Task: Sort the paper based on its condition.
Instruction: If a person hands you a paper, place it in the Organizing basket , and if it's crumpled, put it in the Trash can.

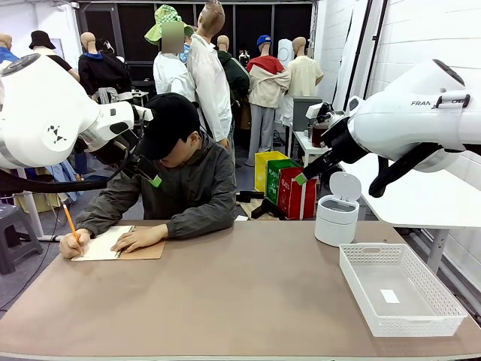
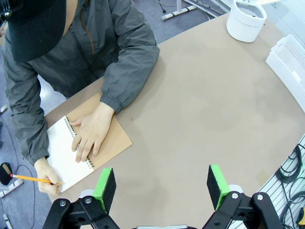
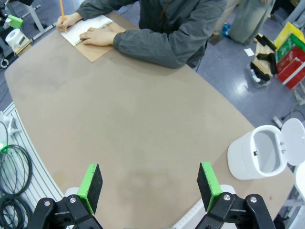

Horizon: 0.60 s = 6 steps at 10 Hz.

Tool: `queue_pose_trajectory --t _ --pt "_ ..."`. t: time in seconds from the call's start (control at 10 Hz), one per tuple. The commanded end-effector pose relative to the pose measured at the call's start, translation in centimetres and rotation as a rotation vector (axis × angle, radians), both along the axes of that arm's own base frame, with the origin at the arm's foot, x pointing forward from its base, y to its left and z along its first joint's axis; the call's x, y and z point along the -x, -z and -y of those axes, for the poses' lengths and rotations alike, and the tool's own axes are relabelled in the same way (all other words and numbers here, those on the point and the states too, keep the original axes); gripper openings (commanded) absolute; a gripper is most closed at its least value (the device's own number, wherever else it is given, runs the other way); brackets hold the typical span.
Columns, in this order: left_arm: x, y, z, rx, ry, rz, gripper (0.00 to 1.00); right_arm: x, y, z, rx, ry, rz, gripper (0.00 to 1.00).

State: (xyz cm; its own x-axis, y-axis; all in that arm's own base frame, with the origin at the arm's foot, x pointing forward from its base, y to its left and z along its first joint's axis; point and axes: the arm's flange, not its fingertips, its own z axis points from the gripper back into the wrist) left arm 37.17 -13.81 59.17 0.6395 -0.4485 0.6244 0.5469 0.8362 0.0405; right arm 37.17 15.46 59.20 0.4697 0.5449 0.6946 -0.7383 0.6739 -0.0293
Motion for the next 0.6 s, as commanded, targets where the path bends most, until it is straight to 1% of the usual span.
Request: queue_pose_trajectory --t 0.0,0.5 --pt "-0.04 -0.2 -0.08 0.002 -0.001 0.003 1.0 0.0 0.05 0.02 -0.003 -0.003 -0.002 1.0" --pt "-0.04 -0.2 -0.08 0.002 -0.001 0.003 1.0 0.0 0.05 0.02 -0.003 -0.003 -0.002 1.0"
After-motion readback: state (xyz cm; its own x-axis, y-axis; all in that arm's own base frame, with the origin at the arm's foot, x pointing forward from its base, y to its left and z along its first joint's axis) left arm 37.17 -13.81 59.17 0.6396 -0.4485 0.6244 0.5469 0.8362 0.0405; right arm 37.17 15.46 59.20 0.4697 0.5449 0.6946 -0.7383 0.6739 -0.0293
